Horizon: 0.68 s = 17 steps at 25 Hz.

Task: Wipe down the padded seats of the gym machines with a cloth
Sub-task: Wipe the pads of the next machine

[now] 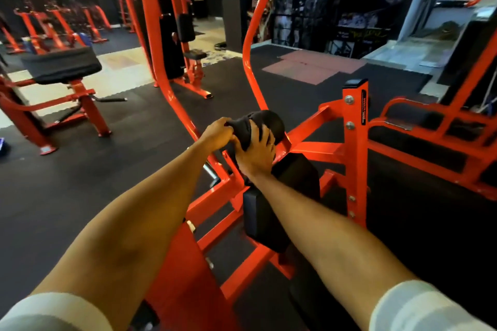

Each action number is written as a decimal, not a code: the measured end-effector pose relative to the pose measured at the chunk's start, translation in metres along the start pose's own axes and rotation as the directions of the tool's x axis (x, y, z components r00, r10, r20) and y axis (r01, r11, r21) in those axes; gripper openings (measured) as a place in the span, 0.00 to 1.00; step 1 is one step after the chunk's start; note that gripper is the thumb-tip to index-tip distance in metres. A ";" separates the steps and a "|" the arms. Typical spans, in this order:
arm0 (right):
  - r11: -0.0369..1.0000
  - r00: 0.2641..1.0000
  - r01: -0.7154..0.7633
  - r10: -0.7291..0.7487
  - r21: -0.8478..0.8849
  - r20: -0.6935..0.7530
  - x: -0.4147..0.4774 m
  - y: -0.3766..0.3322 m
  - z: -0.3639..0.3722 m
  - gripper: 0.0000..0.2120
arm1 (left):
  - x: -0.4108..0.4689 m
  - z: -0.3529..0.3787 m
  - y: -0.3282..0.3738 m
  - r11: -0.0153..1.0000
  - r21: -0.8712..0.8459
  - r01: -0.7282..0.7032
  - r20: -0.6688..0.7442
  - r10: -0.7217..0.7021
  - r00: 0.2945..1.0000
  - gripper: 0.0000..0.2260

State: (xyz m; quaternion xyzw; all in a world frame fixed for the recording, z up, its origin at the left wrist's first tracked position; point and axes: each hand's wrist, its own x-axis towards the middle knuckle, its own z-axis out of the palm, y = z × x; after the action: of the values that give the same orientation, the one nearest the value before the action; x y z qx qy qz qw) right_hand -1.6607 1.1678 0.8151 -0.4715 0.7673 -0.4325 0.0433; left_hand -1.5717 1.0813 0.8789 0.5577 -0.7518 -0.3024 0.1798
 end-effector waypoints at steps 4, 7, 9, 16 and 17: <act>1.000 0.996 -0.017 0.015 -0.019 -0.094 0.008 0.002 0.009 0.31 | 0.025 0.005 -0.003 0.967 -0.241 0.082 0.036 -0.075 0.996 0.15; 0.990 0.993 0.031 -0.046 -0.137 -0.111 0.022 0.019 0.010 0.29 | 0.001 0.013 0.002 0.923 -0.381 0.052 0.023 -0.047 0.999 0.22; 0.987 0.997 0.035 -0.046 -0.155 -0.069 0.040 0.027 0.011 0.29 | 0.004 0.018 -0.002 0.912 -0.409 0.018 0.000 -0.020 1.000 0.23; 0.956 0.953 -0.295 0.295 0.006 -0.064 0.097 0.010 -0.011 0.23 | 0.015 0.016 -0.006 0.918 -0.395 0.030 0.008 -0.030 1.000 0.25; 0.954 0.952 -0.300 0.299 -0.009 -0.068 0.090 0.002 -0.007 0.23 | 0.019 0.015 -0.007 0.926 -0.377 0.029 0.020 -0.023 1.000 0.24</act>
State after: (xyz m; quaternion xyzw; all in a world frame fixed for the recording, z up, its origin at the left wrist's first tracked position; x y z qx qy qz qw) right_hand -1.7155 1.1042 0.8489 -0.3357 0.8351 -0.4287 0.0783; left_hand -1.5815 1.0658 0.8612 0.5205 -0.6735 -0.4478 0.2739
